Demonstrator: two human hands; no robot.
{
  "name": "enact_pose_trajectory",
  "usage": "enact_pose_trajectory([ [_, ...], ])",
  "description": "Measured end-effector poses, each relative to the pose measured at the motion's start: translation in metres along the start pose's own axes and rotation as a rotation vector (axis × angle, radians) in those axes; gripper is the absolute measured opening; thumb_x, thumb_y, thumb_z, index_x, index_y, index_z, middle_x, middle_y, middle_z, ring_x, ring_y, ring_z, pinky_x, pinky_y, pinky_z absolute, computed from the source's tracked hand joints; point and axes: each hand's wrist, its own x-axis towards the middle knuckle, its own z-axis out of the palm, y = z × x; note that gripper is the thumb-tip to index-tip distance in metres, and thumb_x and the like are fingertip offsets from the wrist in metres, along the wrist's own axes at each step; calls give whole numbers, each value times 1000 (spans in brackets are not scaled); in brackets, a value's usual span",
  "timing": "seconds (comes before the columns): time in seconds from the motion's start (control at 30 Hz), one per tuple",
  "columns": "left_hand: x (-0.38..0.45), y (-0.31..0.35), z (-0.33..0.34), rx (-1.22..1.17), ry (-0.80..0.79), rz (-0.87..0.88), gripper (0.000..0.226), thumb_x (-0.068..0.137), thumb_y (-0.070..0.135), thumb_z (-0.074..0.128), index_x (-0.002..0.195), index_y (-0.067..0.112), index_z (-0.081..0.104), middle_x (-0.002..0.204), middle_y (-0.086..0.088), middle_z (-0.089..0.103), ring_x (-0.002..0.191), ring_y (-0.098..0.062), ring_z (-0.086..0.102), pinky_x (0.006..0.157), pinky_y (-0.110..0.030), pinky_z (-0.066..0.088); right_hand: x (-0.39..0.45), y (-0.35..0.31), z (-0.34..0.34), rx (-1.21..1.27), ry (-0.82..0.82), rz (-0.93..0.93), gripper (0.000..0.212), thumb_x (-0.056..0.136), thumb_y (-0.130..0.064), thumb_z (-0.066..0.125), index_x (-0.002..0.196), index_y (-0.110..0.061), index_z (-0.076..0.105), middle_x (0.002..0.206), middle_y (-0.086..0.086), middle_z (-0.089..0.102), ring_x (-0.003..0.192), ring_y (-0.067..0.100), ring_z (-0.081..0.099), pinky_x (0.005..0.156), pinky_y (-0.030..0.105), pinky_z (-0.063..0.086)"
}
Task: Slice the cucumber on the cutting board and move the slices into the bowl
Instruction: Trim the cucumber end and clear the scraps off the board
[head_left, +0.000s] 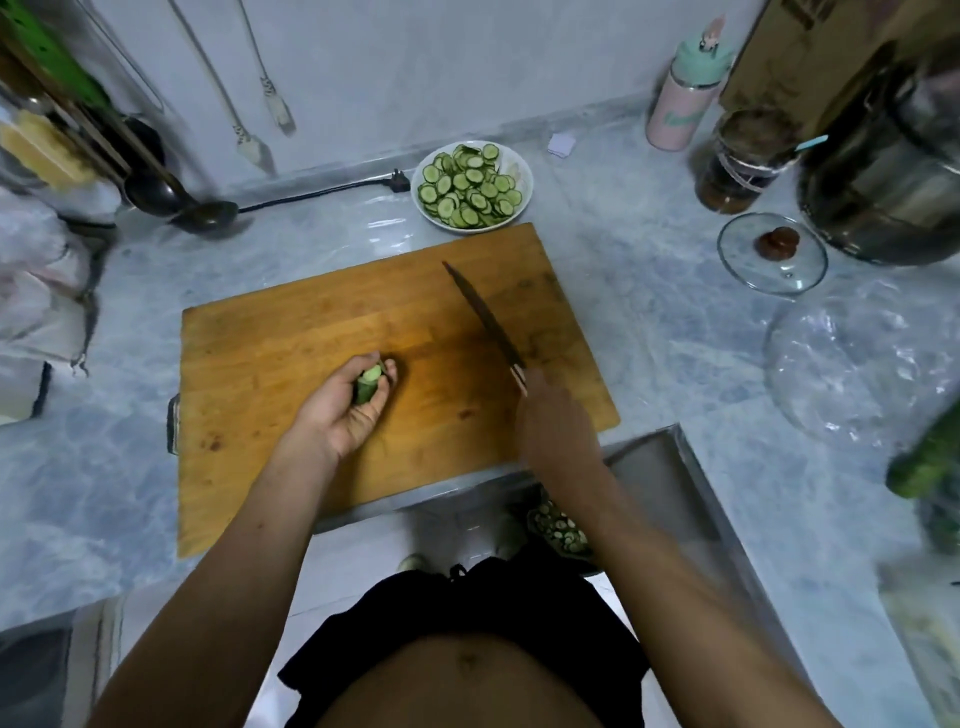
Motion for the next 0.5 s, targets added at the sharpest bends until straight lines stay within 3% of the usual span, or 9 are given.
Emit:
enact_pose_trajectory([
  [0.13, -1, 8, -8, 35, -29, -13, 8, 97, 10, 53, 90, 9, 56, 89, -12, 59, 61, -13, 67, 52, -13, 53, -20, 18, -11, -69, 146, 241, 31, 99, -1, 34, 126, -5, 48, 113, 19, 61, 100, 38, 62, 69, 37, 38],
  [0.23, -3, 8, -14, 103, -41, -13, 9, 98, 9, 52, 89, 7, 54, 87, -13, 58, 67, -14, 64, 50, -14, 51, -46, 4, 5, -104, 157, 306, 33, 96, 5, 33, 125, -3, 46, 117, 21, 59, 103, 41, 61, 77, 44, 45],
  [0.3, -4, 7, -21, 149, -57, -14, 6, 98, 9, 53, 93, 5, 53, 87, -13, 58, 72, -15, 61, 49, -14, 51, -62, -18, 27, -75, 155, 294, 34, 95, 6, 34, 126, -1, 44, 120, 22, 58, 103, 42, 61, 79, 45, 46],
  [0.4, -8, 9, -33, 189, -100, -20, 5, 97, 10, 56, 95, 7, 52, 85, -11, 58, 62, -12, 64, 52, -14, 52, -79, -60, 57, -104, 100, 180, 35, 95, 3, 38, 130, -2, 42, 122, 20, 57, 102, 40, 63, 76, 44, 46],
  [0.5, -17, 12, -45, 213, -76, -17, 8, 96, 10, 58, 90, 7, 54, 87, -10, 57, 65, -13, 66, 53, -15, 53, -91, -92, 68, -77, 14, 66, 35, 96, 2, 36, 129, -6, 43, 119, 19, 56, 102, 41, 60, 72, 42, 39],
])
